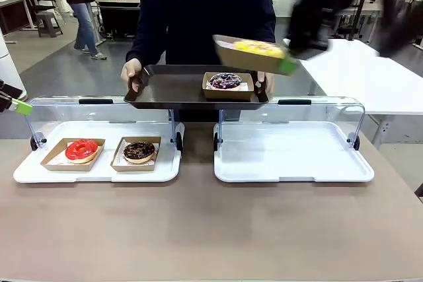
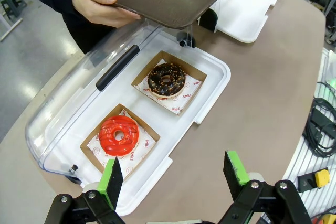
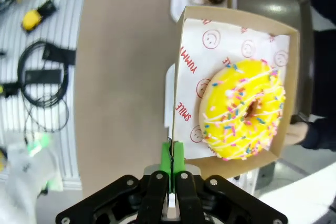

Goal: Provide the desired donut to the person.
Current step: Place the picked Paper togo box onto the Handle tray extended by the person.

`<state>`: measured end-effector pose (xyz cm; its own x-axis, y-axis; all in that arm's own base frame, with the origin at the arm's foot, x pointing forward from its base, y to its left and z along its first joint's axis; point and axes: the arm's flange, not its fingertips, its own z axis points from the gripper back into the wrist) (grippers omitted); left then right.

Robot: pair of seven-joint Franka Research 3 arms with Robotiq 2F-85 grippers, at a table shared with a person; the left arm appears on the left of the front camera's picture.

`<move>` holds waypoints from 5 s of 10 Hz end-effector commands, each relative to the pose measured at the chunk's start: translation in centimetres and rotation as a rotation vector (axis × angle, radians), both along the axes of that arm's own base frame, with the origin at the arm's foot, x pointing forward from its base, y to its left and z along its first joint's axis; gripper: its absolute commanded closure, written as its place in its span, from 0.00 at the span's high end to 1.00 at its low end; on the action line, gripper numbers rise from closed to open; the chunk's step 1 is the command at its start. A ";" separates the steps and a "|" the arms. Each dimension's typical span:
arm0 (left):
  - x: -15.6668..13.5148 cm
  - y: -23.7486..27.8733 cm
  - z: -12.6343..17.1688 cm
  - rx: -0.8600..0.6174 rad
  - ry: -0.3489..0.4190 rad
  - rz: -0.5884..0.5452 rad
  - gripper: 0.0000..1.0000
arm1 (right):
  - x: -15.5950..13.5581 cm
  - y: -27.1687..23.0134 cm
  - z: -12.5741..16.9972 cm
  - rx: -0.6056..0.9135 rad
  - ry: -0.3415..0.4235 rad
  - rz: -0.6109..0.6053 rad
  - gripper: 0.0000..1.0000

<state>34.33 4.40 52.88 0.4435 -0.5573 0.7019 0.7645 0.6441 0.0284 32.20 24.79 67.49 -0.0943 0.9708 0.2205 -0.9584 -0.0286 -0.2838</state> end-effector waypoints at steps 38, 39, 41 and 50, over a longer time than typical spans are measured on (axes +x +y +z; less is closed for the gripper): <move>0.0 0.1 -0.1 -0.014 0.000 -0.001 1.00 | 21.1 19.7 -12.2 -0.157 -0.039 -0.081 1.00; 0.0 0.1 -0.1 -0.014 0.000 -0.001 1.00 | 21.9 20.1 -11.6 -0.249 0.032 -0.071 1.00; 0.0 0.1 -0.1 -0.014 0.000 -0.001 1.00 | 21.2 19.7 -13.2 -0.158 -0.070 -0.082 1.00; 0.0 0.1 -0.1 -0.014 0.000 -0.001 1.00 | 21.2 19.7 -13.2 -0.158 -0.070 -0.082 1.00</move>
